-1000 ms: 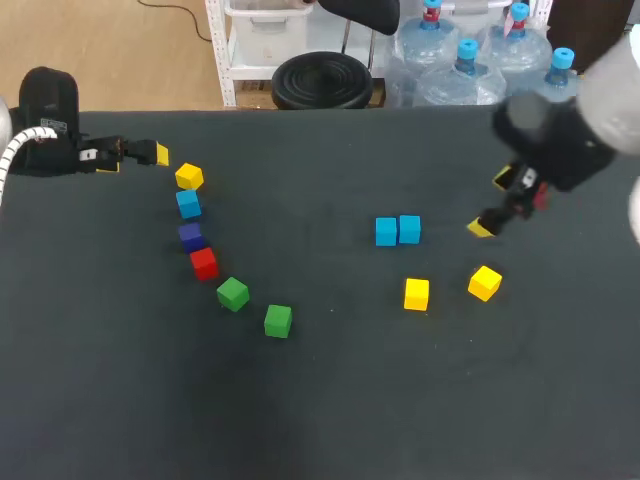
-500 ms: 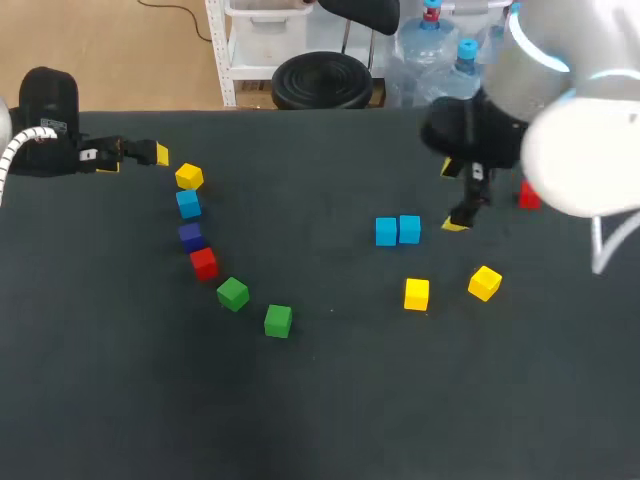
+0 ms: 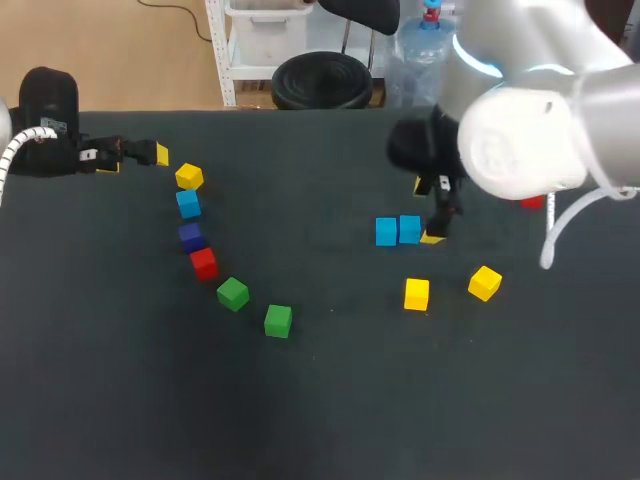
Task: Place the blue cubes, place green cubes on the blue cubes, place the yellow cubes on the green cubes, then place the red cubes on the yellow cubes, and place purple cube on the red cubes.
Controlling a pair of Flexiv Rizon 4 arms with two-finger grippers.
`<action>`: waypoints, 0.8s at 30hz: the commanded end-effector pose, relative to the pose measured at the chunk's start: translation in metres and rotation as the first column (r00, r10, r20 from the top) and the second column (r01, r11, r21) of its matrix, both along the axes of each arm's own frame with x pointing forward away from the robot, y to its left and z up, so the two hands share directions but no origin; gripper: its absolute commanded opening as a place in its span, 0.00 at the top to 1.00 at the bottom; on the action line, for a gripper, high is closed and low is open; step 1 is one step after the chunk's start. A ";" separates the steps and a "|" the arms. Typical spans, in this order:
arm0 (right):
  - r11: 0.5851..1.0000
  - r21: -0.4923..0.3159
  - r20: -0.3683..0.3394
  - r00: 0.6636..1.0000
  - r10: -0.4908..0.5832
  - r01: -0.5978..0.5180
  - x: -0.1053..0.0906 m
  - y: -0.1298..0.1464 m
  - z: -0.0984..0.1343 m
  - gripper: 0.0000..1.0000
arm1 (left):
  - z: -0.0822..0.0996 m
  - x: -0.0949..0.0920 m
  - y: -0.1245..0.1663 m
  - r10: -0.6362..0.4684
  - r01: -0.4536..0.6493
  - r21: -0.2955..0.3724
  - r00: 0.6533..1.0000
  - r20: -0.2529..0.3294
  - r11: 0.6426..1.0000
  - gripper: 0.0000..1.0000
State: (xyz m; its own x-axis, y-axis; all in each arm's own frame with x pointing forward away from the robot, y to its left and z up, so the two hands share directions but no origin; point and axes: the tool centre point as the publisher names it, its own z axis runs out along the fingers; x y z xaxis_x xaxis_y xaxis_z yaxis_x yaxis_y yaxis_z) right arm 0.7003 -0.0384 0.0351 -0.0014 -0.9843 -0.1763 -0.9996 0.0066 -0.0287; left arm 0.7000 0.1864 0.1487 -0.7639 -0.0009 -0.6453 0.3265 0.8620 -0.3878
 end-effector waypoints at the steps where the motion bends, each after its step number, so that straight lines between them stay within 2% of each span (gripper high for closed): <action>1: 1.000 -0.009 -0.011 1.000 0.013 -0.013 0.007 0.006 -0.015 0.00 | 0.000 0.000 0.000 0.000 0.000 0.001 1.000 0.000 1.000 0.00; 8: 0.999 -0.029 -0.008 0.999 0.045 -0.045 0.010 0.014 -0.034 0.00 | 0.000 0.000 0.000 0.000 0.000 0.001 1.000 0.000 1.000 0.00; 17: 0.998 -0.036 -0.004 0.998 0.057 -0.057 0.012 0.020 -0.038 0.00 | 0.000 0.000 0.000 0.000 0.000 0.001 1.000 0.000 1.000 0.00; 18: 0.998 -0.037 -0.005 0.998 0.055 -0.056 0.012 0.020 -0.038 0.04 | 0.000 0.000 0.000 0.000 0.000 0.001 1.000 0.000 1.000 0.00; 23: 0.998 -0.049 -0.011 0.999 0.047 -0.047 0.014 0.016 -0.039 0.48 | 0.000 0.000 0.000 0.000 0.000 0.001 1.000 0.000 1.000 0.00; 24: 0.998 -0.052 -0.010 0.999 0.045 -0.046 0.015 0.016 -0.040 0.51 | 0.000 0.000 0.000 0.000 0.000 0.001 1.000 0.000 1.000 0.00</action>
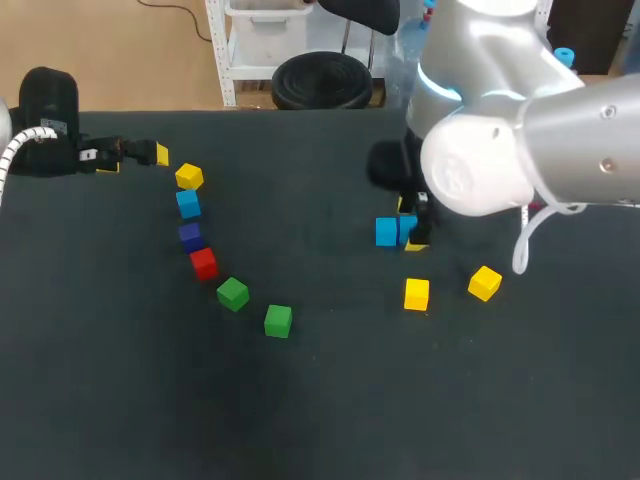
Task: Place the blue cubes, place green cubes on the blue cubes, place the yellow cubes on the green cubes, then place the red cubes on the yellow cubes, and place purple cube on the red cubes.
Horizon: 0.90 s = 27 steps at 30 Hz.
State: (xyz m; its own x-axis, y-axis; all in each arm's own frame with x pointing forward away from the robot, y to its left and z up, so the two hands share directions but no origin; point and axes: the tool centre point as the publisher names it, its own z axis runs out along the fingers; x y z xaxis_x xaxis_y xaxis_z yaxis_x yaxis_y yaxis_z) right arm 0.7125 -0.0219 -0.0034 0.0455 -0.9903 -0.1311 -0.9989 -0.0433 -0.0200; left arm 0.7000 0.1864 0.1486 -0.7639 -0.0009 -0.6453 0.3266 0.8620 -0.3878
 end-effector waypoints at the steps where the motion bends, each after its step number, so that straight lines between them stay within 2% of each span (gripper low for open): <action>1: 1.000 -0.009 -0.001 1.000 -0.004 0.004 0.003 -0.002 -0.002 0.52 | 0.000 0.000 0.000 0.000 0.000 0.001 1.000 0.000 1.000 0.00; 9: 1.000 -0.015 -0.005 1.000 -0.011 0.011 0.005 -0.003 -0.004 0.53 | 0.000 0.000 0.000 0.000 0.000 0.001 1.000 0.000 1.000 0.00; 21: 1.000 -0.019 -0.019 1.000 -0.015 0.014 0.004 -0.004 -0.005 0.64 | 0.000 0.000 0.000 0.000 0.000 0.001 1.000 0.000 1.000 0.00; 25: 1.000 -0.018 -0.026 0.999 -0.019 0.019 0.003 -0.004 -0.005 0.83 | 0.000 0.000 0.000 0.000 0.000 0.001 1.000 0.000 1.000 0.00; 27: 1.000 -0.018 -0.029 0.999 -0.021 0.021 0.003 -0.005 -0.005 0.86 | 0.000 0.000 0.000 0.000 0.000 0.001 1.000 0.000 1.000 0.00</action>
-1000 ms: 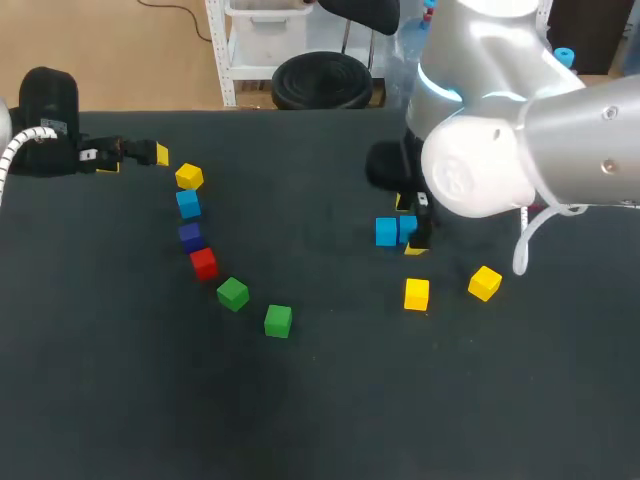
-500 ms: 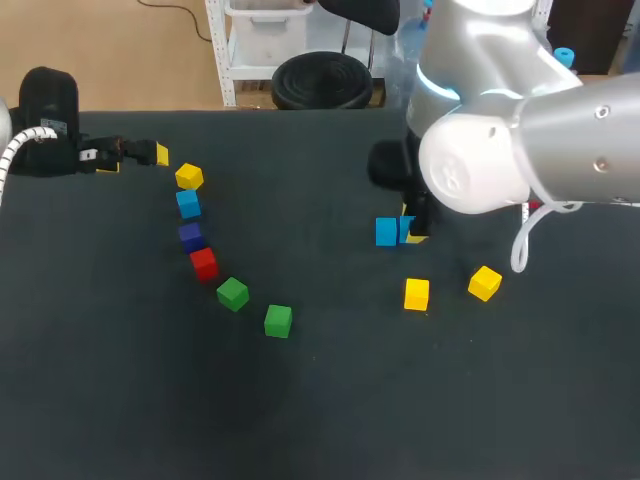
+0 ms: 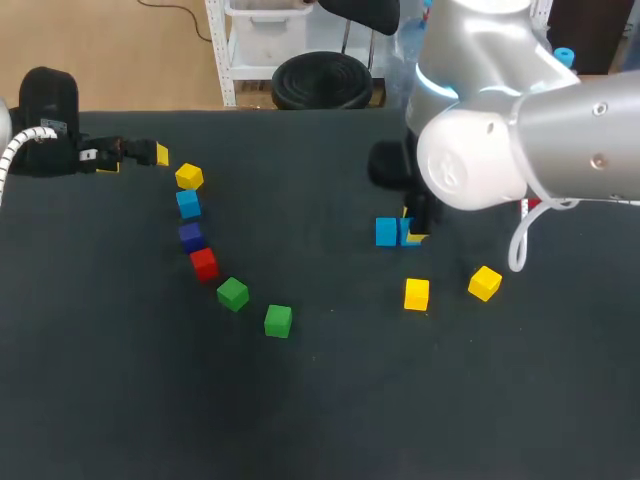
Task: Place the blue cubes, place green cubes on the blue cubes, place the yellow cubes on the green cubes, then place the red cubes on the yellow cubes, and place purple cube on the red cubes.
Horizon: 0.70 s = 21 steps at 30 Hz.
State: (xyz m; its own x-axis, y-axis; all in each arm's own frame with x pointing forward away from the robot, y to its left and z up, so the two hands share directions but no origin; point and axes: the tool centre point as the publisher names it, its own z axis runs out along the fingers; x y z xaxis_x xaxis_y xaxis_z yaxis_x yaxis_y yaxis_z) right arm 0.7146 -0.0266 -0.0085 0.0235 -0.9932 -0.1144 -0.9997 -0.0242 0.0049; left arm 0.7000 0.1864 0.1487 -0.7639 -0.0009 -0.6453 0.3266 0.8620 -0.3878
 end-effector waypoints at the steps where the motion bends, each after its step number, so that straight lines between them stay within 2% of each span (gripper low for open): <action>1: 1.000 0.000 -0.006 1.000 -0.003 0.003 0.000 0.000 0.000 0.87 | 0.000 0.000 0.000 0.000 0.000 0.001 1.000 0.000 1.000 0.00; 21: 0.999 -0.007 -0.025 0.998 -0.049 0.049 -0.003 -0.004 -0.005 0.89 | 0.000 0.000 0.000 0.000 0.000 0.001 1.000 0.000 1.000 0.00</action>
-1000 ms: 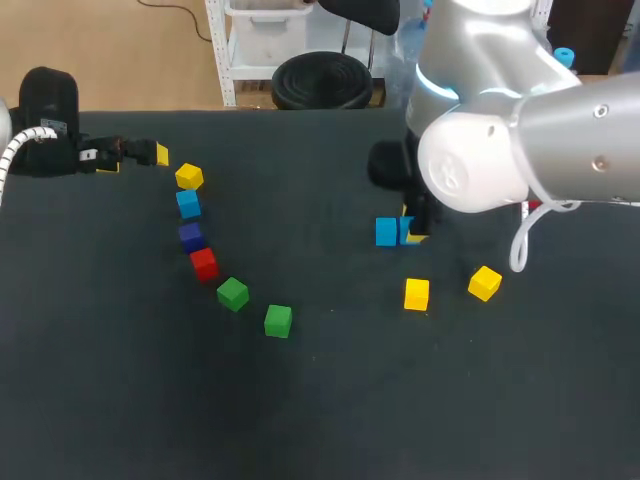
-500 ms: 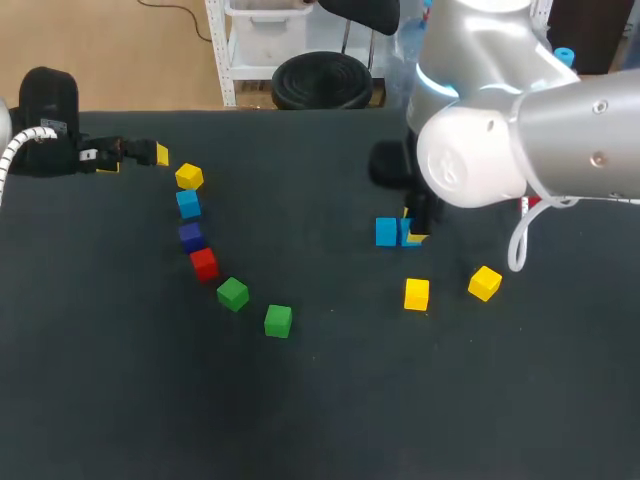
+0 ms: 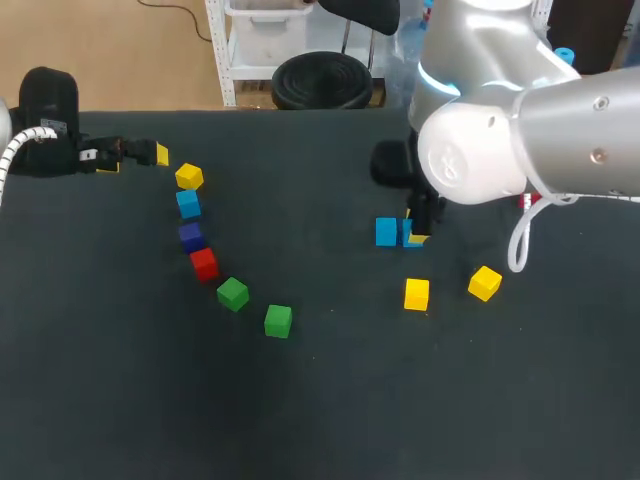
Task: Place the blue cubes, place green cubes on the blue cubes, place the yellow cubes on the green cubes, then place the red cubes on the yellow cubes, and place purple cube on the red cubes.
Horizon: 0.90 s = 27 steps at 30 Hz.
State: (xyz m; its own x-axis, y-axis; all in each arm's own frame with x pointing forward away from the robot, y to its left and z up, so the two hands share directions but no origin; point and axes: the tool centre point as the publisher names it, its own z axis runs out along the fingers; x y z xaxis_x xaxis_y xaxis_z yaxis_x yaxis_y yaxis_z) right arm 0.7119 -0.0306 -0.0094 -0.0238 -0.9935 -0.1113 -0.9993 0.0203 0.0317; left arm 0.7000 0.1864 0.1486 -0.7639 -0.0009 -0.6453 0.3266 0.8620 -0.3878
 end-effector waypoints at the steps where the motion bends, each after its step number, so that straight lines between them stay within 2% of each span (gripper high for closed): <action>1: 1.000 -0.006 0.001 1.000 -0.008 0.008 0.000 0.000 -0.004 0.89 | 0.000 0.000 0.000 0.000 0.000 0.001 1.000 0.000 1.000 0.00; 27: 1.000 -0.009 0.006 1.000 -0.024 0.024 0.008 0.007 -0.004 0.89 | 0.000 0.000 0.000 0.000 0.000 0.001 1.000 0.000 1.000 0.00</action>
State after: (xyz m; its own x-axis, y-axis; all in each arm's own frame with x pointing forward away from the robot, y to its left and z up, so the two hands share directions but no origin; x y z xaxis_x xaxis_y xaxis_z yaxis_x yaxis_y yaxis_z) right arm 0.7185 -0.0242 -0.0099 -0.0453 -0.9935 -0.1040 -0.9988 0.0430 0.0242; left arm 0.7000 0.1864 0.1487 -0.7639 -0.0009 -0.6453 0.3266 0.8620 -0.3878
